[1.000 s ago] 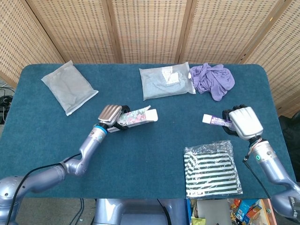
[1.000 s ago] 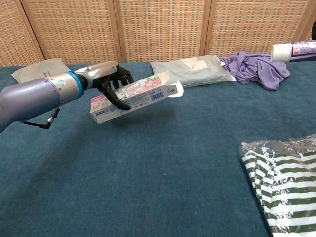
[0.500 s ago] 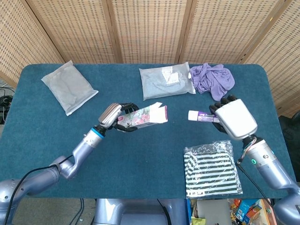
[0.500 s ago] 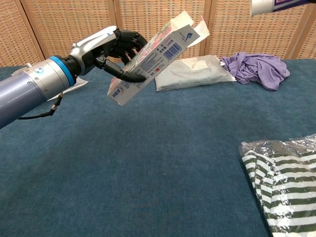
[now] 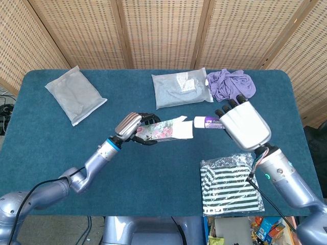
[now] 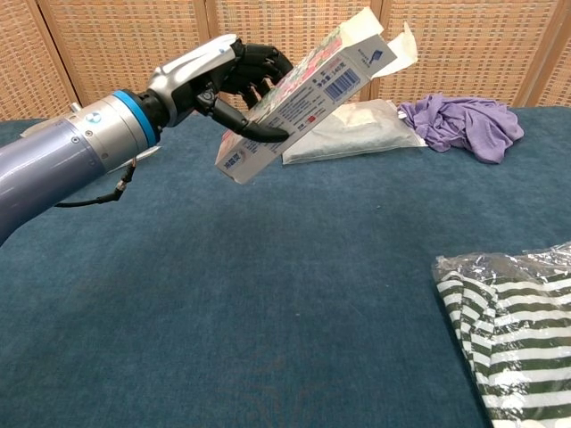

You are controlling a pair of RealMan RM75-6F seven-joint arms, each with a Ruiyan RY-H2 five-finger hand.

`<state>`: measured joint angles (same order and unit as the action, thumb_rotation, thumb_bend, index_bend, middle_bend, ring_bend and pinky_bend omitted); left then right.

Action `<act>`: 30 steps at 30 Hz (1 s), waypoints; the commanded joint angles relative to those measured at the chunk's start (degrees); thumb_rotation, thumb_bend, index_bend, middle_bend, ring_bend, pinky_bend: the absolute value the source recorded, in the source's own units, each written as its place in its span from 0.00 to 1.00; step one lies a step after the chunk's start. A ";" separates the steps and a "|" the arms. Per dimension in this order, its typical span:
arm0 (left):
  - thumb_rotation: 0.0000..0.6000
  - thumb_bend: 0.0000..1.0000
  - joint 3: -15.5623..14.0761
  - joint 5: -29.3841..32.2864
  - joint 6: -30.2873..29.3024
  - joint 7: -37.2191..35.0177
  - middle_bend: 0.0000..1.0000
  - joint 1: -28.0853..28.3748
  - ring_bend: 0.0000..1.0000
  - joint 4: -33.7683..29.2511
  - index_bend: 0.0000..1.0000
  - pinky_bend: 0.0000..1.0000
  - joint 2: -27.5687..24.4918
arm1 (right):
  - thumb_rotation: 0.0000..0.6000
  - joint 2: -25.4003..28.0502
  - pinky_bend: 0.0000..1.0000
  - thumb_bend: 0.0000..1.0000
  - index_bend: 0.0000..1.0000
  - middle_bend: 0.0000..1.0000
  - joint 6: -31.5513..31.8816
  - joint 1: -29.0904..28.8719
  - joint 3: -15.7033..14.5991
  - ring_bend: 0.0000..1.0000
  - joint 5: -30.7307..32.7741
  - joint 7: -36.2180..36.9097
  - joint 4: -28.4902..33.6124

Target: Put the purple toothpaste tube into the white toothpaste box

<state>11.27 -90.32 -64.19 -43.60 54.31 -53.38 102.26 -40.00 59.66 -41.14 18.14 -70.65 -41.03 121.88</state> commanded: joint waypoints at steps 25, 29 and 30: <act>1.00 0.26 1.02 1.98 -1.40 -1.37 0.51 1.87 0.48 -1.34 0.58 0.50 0.59 | 1.00 -3.51 0.45 0.63 0.64 0.65 -2.77 -14.56 -2.83 0.50 15.13 -26.56 7.07; 1.00 0.26 0.76 1.68 -1.31 -1.62 0.51 2.25 0.48 -1.46 0.58 0.50 0.46 | 1.00 -4.99 0.45 0.62 0.64 0.65 -2.36 -17.12 -3.70 0.50 16.63 -30.89 6.82; 1.00 0.26 0.68 1.58 -1.41 -1.50 0.51 2.28 0.48 -1.47 0.58 0.50 0.45 | 1.00 -5.39 0.45 0.62 0.64 0.65 -2.16 -17.68 -3.81 0.50 17.42 -31.48 6.81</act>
<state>11.97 -88.71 -65.58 -45.13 56.57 -54.84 102.72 -44.42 57.10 -57.51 14.84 -54.67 -71.04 128.72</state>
